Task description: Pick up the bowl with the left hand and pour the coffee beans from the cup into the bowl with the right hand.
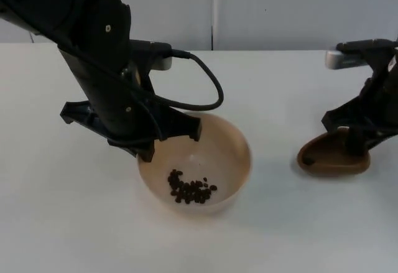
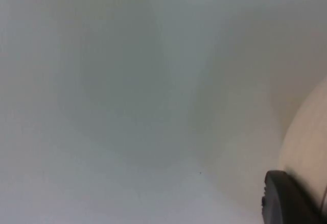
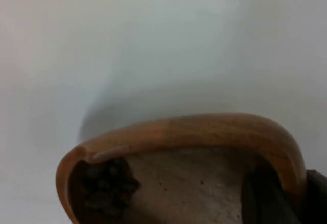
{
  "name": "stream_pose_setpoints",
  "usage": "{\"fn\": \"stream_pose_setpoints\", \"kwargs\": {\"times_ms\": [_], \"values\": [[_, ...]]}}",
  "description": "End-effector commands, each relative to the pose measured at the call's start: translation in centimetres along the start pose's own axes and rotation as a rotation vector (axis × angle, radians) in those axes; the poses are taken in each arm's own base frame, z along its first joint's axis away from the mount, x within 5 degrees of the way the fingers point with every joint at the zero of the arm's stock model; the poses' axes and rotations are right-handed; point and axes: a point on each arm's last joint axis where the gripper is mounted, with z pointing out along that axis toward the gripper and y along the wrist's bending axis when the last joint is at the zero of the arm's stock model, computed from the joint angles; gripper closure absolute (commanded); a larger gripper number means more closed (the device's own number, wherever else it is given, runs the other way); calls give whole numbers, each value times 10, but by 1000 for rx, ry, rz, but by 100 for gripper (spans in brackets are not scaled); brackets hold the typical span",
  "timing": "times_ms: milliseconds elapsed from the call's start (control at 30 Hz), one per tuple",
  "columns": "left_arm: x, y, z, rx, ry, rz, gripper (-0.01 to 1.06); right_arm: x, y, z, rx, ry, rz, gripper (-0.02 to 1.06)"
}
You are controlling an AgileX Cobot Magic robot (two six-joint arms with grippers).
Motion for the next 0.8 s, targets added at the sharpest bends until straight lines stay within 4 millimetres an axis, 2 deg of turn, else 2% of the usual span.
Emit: {"fn": "stream_pose_setpoints", "kwargs": {"times_ms": [0, 267, 600, 767], "values": [[-1, 1, -1, -10, -8, 13, 105, -1, 8, 2, -5, -26, -17, 105], [-2, 1, -1, -12, -13, 18, 105, -1, 22, 9, -21, -29, -39, 105], [-2, 2, -1, -23, -13, 41, 105, 5, 22, 23, -28, 12, -22, 105], [-2, 2, -1, -24, -9, 39, 105, 5, 22, 23, -28, 17, -22, 99]]}}
